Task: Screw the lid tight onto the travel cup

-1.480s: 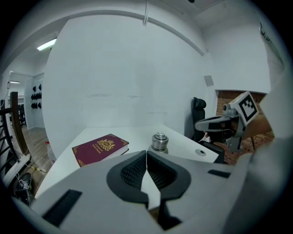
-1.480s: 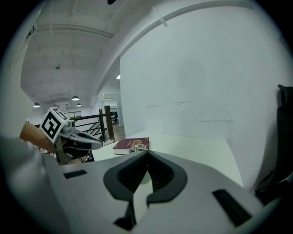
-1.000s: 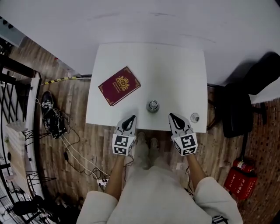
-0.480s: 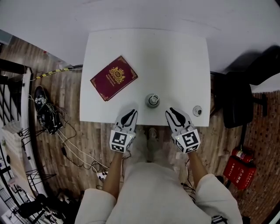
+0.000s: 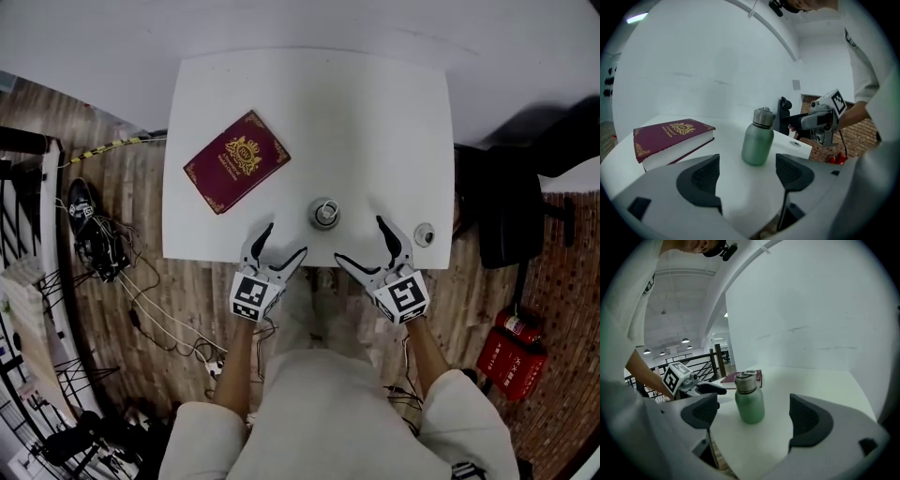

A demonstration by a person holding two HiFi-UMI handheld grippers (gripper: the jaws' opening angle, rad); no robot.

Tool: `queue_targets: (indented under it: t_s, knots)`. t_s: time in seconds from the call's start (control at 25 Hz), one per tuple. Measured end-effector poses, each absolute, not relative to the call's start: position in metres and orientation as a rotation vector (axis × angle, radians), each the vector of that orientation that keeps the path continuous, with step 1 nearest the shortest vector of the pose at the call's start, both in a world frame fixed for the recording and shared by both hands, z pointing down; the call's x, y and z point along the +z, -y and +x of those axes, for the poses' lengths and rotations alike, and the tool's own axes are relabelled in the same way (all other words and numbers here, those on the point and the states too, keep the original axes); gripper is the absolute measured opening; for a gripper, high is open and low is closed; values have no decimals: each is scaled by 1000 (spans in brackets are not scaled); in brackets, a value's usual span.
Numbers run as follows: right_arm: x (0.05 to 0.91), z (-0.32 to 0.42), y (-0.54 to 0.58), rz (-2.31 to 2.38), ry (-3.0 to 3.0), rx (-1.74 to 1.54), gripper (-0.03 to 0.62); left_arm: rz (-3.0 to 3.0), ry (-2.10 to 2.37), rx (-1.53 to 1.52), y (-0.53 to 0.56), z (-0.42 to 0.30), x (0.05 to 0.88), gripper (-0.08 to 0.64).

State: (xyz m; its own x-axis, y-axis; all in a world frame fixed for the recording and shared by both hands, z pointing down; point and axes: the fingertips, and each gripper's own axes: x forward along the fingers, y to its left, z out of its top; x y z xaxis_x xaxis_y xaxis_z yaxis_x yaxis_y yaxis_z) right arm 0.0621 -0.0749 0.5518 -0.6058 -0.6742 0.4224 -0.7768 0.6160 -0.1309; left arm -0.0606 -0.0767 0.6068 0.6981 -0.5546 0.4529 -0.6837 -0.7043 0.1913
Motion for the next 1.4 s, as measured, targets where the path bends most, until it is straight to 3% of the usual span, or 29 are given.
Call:
queue_targets:
  t_s: [0.8, 1.4]
  knots:
    - [548, 16, 108, 906, 2618, 344, 451, 2734, 776, 562, 103, -1, 612, 353]
    - [549, -15, 126, 672, 2660, 265, 360, 2795, 666, 569, 117, 28, 614, 353]
